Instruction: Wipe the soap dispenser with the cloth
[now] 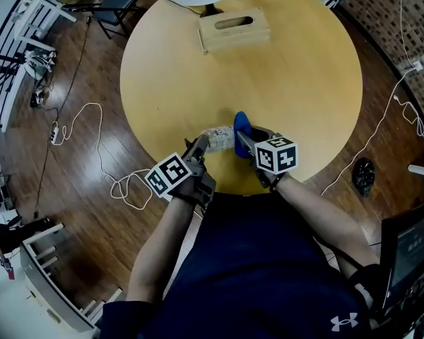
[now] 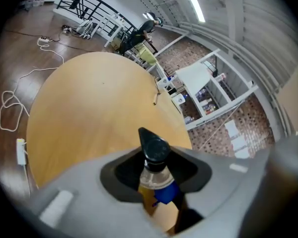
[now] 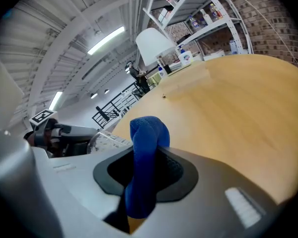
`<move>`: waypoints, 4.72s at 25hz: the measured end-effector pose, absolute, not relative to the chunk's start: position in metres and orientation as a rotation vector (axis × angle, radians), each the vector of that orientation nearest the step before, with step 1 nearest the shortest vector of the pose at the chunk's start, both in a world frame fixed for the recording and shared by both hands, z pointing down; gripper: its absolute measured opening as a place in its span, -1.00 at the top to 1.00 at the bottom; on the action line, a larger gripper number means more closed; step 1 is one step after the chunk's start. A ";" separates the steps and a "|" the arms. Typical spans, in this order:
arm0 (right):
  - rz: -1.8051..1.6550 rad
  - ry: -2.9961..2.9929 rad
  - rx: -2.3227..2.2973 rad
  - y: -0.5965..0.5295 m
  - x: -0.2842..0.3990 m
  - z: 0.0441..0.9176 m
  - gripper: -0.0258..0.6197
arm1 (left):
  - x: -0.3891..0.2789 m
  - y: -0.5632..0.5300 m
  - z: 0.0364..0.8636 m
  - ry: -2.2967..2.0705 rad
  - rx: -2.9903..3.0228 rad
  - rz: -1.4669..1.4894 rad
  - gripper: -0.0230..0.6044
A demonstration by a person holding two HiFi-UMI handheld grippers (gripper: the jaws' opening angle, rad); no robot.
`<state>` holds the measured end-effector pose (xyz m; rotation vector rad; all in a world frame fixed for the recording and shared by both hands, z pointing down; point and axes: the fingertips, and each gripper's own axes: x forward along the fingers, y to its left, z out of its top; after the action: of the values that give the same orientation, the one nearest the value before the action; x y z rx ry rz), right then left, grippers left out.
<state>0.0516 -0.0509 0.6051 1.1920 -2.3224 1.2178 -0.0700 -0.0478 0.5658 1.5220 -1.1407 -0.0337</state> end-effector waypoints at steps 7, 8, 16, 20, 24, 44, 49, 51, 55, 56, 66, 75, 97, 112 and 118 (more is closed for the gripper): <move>1.093 -2.509 1.009 -0.033 -0.003 0.555 0.62 | -0.072 -0.049 0.569 -1.139 1.489 -0.063 0.46; 1.033 -2.563 0.949 -0.027 -0.017 0.544 0.62 | -0.072 -0.048 0.570 -1.138 1.482 -0.069 0.46; 1.014 -2.354 1.141 -0.033 0.046 0.602 0.62 | -0.073 -0.047 0.571 -1.167 1.457 -0.071 0.46; 1.101 -2.298 1.146 -0.028 0.060 0.606 0.62 | -0.069 -0.048 0.568 -1.176 1.484 -0.050 0.46; 0.906 -2.528 0.839 -0.002 -0.008 0.560 0.62 | -0.070 -0.047 0.571 -1.183 1.465 -0.059 0.46; 0.841 -2.427 0.804 0.003 -0.006 0.572 0.62 | -0.072 -0.045 0.571 -1.208 1.456 -0.056 0.46; 0.838 -2.365 0.880 -0.007 0.010 0.598 0.63 | -0.079 -0.043 0.577 -1.220 1.411 -0.073 0.47; 0.916 -2.256 0.963 -0.014 0.038 0.620 0.63 | -0.082 -0.043 0.578 -1.216 1.403 -0.078 0.47; 1.049 -2.080 1.087 -0.025 0.082 0.644 0.63 | -0.077 -0.043 0.574 -1.196 1.479 -0.018 0.47; 1.069 -2.062 1.115 -0.027 0.090 0.644 0.63 | -0.075 -0.044 0.572 -1.193 1.529 0.025 0.47; 1.137 -2.081 1.255 -0.022 0.121 0.621 0.63 | 0.037 -0.002 0.544 -0.539 2.701 1.383 0.48; 1.187 -2.076 1.324 -0.019 0.124 0.620 0.63 | 0.009 -0.002 0.568 -0.598 2.596 1.184 -0.44; 0.963 -2.309 1.128 0.005 0.110 0.566 0.63 | 0.003 -0.047 0.530 -0.908 2.164 0.246 -0.23; 0.506 -2.558 0.776 0.000 0.013 0.480 0.63 | -0.028 -0.082 0.435 -0.883 2.086 -0.145 -0.24; 0.376 -2.609 0.877 -0.024 0.022 0.444 0.63 | -0.041 -0.074 0.451 -0.868 2.034 -0.140 -0.24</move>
<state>0.0220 -0.0237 0.4437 0.8767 -2.6093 0.3758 -0.0407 -0.0737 0.4508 2.0342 -0.8681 -0.1396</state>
